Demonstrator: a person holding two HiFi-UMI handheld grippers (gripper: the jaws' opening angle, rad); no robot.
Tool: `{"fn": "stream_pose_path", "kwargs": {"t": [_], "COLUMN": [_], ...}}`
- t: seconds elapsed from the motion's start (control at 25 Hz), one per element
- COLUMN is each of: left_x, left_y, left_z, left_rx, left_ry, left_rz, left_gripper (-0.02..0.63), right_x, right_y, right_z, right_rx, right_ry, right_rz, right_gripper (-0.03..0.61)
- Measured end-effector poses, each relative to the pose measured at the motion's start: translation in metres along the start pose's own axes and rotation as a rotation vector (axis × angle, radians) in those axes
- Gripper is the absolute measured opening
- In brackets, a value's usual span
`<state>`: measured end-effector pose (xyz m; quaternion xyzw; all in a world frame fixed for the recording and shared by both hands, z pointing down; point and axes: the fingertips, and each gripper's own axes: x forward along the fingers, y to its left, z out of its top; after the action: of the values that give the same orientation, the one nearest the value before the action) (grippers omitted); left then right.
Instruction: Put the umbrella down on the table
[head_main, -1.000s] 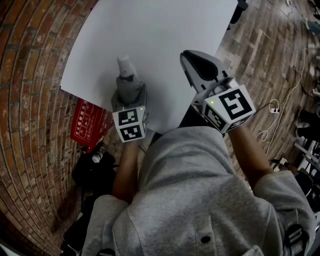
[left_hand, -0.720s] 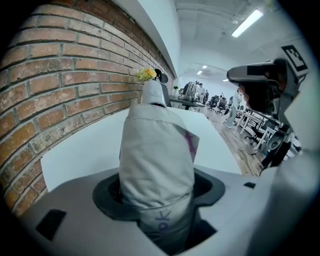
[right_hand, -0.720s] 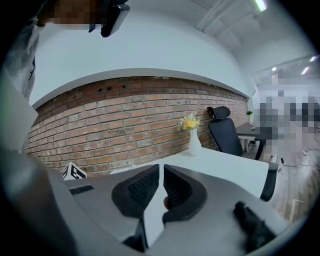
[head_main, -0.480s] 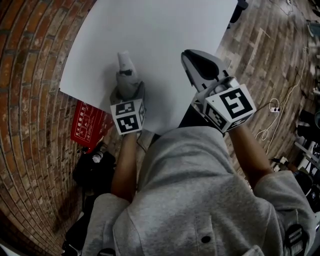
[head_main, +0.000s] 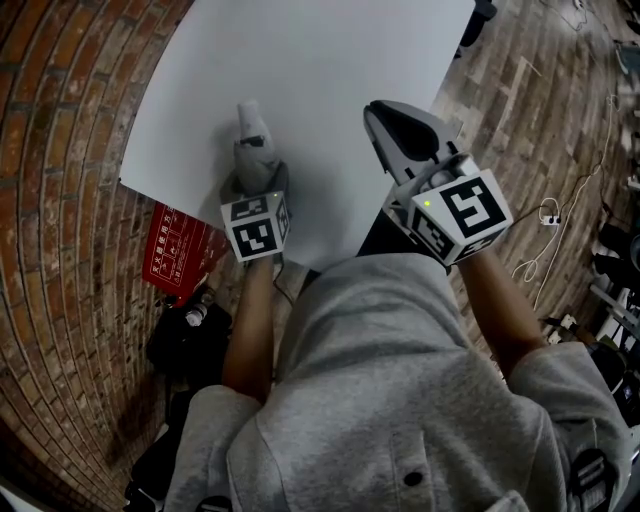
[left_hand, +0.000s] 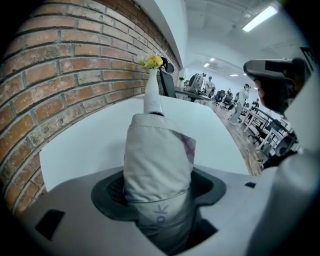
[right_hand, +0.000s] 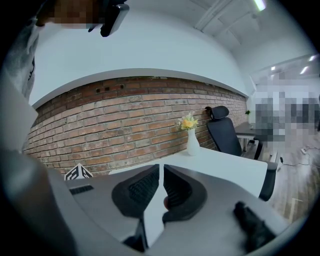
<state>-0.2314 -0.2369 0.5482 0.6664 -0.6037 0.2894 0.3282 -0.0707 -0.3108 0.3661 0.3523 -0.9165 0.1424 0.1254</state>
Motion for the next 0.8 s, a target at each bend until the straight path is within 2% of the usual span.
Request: {"fn": "stream_pose_path", "kwargs": {"t": [0.2, 0.4, 0.8], "left_x": [0.002, -0.006, -0.023], "left_y": [0.004, 0.003, 0.008], "left_z": [-0.002, 0.015, 0.025], "left_rx": [-0.027, 0.011, 0.008], "left_ry": [-0.001, -0.09, -0.146], "left_rz": [0.005, 0.017, 0.016], "left_gripper": [0.31, 0.31, 0.31], "right_x": [-0.001, -0.002, -0.004], "right_y": [-0.001, -0.001, 0.002], "right_z": [-0.002, -0.002, 0.007], "right_rx": [0.004, 0.002, -0.009], "right_ry": [-0.003, 0.002, -0.02], "right_rz": [-0.004, -0.007, -0.014], "right_gripper": [0.041, 0.041, 0.041]}}
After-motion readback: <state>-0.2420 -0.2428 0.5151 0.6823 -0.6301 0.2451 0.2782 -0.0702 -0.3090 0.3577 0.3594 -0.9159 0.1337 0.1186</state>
